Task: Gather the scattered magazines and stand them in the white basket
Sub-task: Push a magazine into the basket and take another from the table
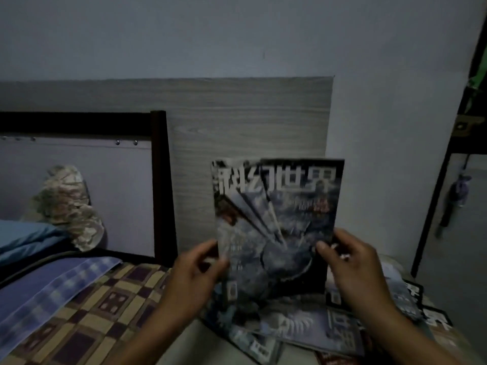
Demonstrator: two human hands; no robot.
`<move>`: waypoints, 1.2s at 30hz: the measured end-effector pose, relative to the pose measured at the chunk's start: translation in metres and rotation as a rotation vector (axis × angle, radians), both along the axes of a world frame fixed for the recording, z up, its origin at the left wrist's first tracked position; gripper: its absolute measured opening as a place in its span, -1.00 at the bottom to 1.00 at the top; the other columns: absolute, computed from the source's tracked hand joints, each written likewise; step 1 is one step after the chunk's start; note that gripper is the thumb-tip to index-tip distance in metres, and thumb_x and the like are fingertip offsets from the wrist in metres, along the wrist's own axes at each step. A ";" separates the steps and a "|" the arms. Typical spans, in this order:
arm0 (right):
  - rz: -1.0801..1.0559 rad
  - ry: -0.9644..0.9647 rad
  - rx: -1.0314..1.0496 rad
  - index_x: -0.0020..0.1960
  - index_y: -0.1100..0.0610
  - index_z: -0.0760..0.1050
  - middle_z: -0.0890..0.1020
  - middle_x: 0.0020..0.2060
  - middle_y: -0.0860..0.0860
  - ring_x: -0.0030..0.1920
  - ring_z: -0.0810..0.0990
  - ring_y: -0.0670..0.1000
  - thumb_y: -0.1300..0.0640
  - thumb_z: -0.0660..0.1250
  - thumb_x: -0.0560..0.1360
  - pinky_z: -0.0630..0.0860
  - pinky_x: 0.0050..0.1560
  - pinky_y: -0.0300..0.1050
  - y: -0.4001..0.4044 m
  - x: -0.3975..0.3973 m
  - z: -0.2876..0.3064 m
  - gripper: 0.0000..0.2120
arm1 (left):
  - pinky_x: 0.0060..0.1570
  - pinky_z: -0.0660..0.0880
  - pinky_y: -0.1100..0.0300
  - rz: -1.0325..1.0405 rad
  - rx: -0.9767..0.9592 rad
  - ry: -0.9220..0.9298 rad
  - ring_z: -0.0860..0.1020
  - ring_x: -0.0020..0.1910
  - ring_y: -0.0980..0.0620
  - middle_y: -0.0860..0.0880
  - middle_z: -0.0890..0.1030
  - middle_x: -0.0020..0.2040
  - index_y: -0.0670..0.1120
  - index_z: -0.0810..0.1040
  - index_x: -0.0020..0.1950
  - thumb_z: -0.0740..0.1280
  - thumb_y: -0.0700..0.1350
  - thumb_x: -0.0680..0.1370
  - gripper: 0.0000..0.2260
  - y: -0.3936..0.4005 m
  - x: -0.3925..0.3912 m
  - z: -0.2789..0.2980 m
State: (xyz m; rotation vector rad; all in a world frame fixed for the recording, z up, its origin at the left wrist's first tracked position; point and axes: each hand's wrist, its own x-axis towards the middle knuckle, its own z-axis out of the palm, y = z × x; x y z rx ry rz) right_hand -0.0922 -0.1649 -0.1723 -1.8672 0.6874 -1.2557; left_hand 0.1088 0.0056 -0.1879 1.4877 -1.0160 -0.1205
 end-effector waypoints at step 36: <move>-0.263 0.026 0.253 -0.14 -0.03 0.46 0.64 -0.16 0.02 -0.17 0.64 0.10 0.22 0.49 0.41 0.63 -0.12 0.09 -0.197 0.119 -0.056 -0.76 | -0.09 0.56 0.09 0.355 0.043 -0.096 0.54 -0.14 0.10 0.03 0.50 0.00 -0.01 0.50 -0.05 0.44 -0.22 0.43 -0.80 -0.235 0.106 -0.050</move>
